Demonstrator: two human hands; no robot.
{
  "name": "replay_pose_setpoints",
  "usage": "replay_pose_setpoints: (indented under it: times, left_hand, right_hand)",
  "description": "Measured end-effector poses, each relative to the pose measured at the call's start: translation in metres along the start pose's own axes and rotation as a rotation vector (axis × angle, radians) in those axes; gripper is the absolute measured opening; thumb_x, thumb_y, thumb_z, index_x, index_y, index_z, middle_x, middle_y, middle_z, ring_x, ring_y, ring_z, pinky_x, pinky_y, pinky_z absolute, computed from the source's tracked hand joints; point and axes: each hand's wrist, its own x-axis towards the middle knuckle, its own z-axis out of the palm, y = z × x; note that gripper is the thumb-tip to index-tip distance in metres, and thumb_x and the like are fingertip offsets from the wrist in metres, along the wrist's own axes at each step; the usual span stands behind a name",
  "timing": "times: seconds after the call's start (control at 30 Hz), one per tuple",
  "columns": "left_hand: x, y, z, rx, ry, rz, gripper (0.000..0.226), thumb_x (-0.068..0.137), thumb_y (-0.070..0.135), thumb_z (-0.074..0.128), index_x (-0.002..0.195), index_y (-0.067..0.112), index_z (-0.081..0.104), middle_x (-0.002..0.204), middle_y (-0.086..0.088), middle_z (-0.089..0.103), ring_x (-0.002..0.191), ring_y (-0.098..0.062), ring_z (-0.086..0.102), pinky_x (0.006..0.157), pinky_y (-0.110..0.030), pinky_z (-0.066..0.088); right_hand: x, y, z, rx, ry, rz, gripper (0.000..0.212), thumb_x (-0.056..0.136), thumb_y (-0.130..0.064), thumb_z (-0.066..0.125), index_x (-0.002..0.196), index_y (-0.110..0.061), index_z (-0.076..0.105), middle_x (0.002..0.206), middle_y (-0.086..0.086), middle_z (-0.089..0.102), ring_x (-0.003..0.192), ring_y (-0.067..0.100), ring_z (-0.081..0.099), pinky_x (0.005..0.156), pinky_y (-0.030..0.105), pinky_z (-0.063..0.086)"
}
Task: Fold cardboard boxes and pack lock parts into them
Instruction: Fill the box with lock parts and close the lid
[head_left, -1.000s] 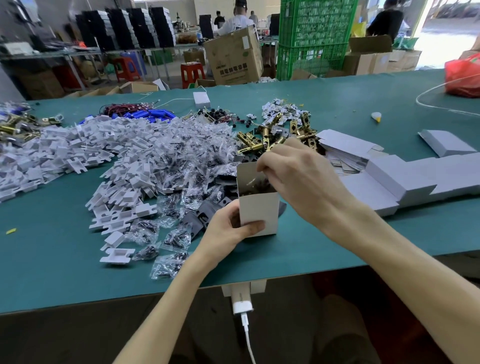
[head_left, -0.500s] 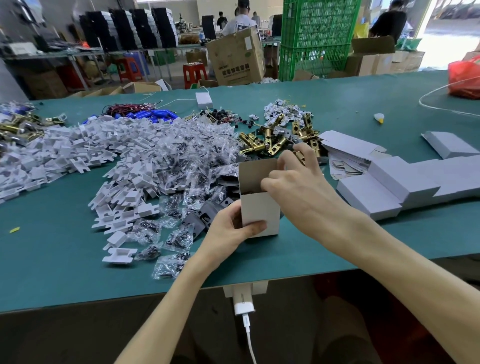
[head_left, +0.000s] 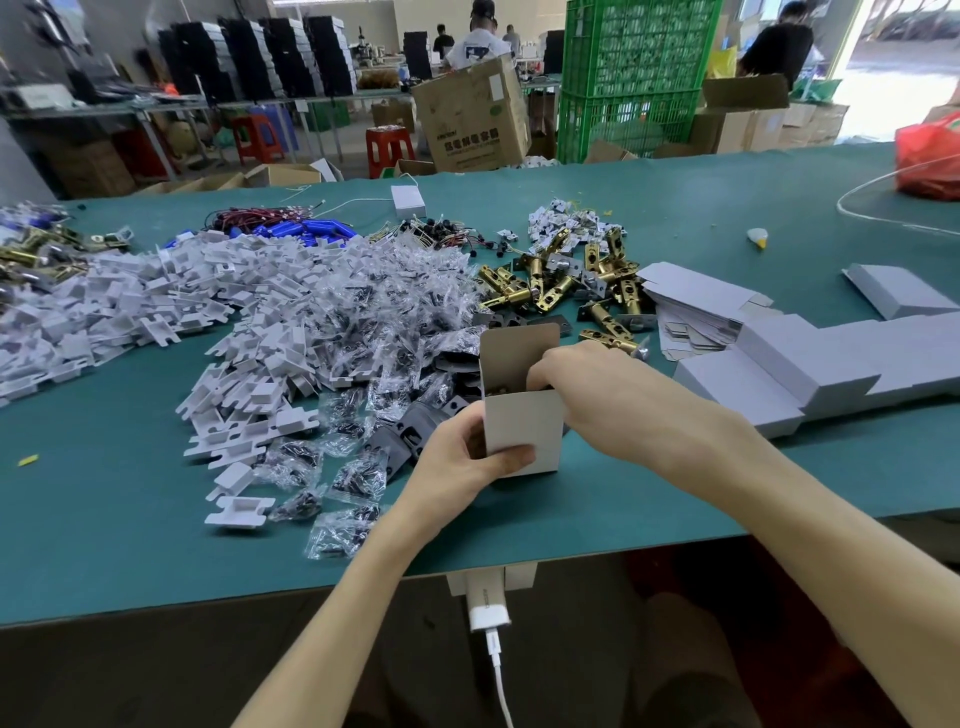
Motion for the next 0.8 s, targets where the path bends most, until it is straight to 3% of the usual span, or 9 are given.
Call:
replay_pose_setpoints:
  times: [0.07, 0.2, 0.33, 0.47, 0.57, 0.67, 0.8]
  left_hand:
    - [0.0, 0.0, 0.0, 0.003, 0.002, 0.004, 0.043, 0.087, 0.013, 0.083, 0.125, 0.023, 0.068, 0.117, 0.003, 0.076, 0.113, -0.017, 0.07, 0.092, -0.027, 0.056]
    - [0.0, 0.002, 0.001, 0.003, 0.001, 0.024, 0.043, 0.087, 0.012, 0.082, 0.126, 0.018, 0.066, 0.116, 0.004, 0.076, 0.112, -0.015, 0.071, 0.092, -0.027, 0.056]
    - [-0.001, 0.006, 0.003, -0.038, 0.035, 0.083, 0.051, 0.085, 0.018, 0.084, 0.129, 0.012, 0.059, 0.122, -0.004, 0.074, 0.118, -0.02, 0.07, 0.1, -0.039, 0.058]
    - [-0.004, 0.008, -0.001, -0.013, 0.138, 0.175, 0.056, 0.089, 0.017, 0.08, 0.13, 0.026, 0.043, 0.122, -0.015, 0.068, 0.11, -0.03, 0.072, 0.09, -0.057, 0.06]
    - [-0.005, 0.008, -0.002, 0.02, 0.133, 0.205, 0.058, 0.093, 0.009, 0.075, 0.13, 0.029, 0.035, 0.125, -0.014, 0.064, 0.107, -0.03, 0.073, 0.089, -0.059, 0.061]
    - [-0.004, 0.007, 0.0, 0.084, 0.133, 0.235, 0.061, 0.096, 0.005, 0.071, 0.134, 0.034, 0.033, 0.126, -0.013, 0.062, 0.108, -0.03, 0.072, 0.09, -0.056, 0.06]
    - [-0.004, 0.005, 0.002, 0.104, 0.124, 0.271, 0.068, 0.098, 0.008, 0.068, 0.143, 0.042, 0.031, 0.126, -0.012, 0.059, 0.112, -0.032, 0.07, 0.088, -0.039, 0.061]
  right_hand:
    - [-0.002, 0.001, 0.003, 0.02, 0.094, -0.022, 0.044, 0.086, 0.006, 0.045, 0.112, -0.023, 0.065, 0.112, 0.005, 0.061, 0.105, 0.036, 0.059, 0.085, 0.049, 0.052]
    - [-0.014, 0.009, 0.016, 0.18, 0.459, -0.091, 0.031, 0.096, 0.002, 0.049, 0.115, -0.019, 0.063, 0.111, -0.001, 0.065, 0.094, 0.031, 0.064, 0.076, 0.047, 0.053]
    - [-0.019, 0.015, 0.038, 0.418, 0.683, -0.109, 0.016, 0.102, -0.01, 0.056, 0.117, -0.014, 0.057, 0.116, -0.003, 0.06, 0.088, 0.018, 0.066, 0.073, 0.045, 0.056]
    - [-0.015, 0.016, 0.061, 0.594, 0.722, -0.088, 0.025, 0.099, -0.01, 0.063, 0.12, -0.015, 0.051, 0.122, -0.004, 0.051, 0.098, 0.005, 0.064, 0.08, 0.036, 0.058]
    - [-0.011, 0.017, 0.071, 0.675, 0.741, -0.062, 0.033, 0.097, -0.008, 0.066, 0.124, -0.016, 0.05, 0.124, -0.003, 0.047, 0.102, 0.002, 0.062, 0.085, 0.025, 0.056]
    - [-0.008, 0.018, 0.075, 0.727, 0.704, -0.063, 0.039, 0.097, -0.009, 0.067, 0.13, -0.02, 0.052, 0.125, -0.003, 0.051, 0.106, 0.001, 0.06, 0.088, 0.02, 0.054]
    - [-0.006, 0.021, 0.077, 0.898, 0.64, -0.07, 0.043, 0.097, -0.009, 0.067, 0.131, -0.031, 0.051, 0.129, -0.01, 0.058, 0.112, -0.004, 0.062, 0.086, 0.016, 0.055]
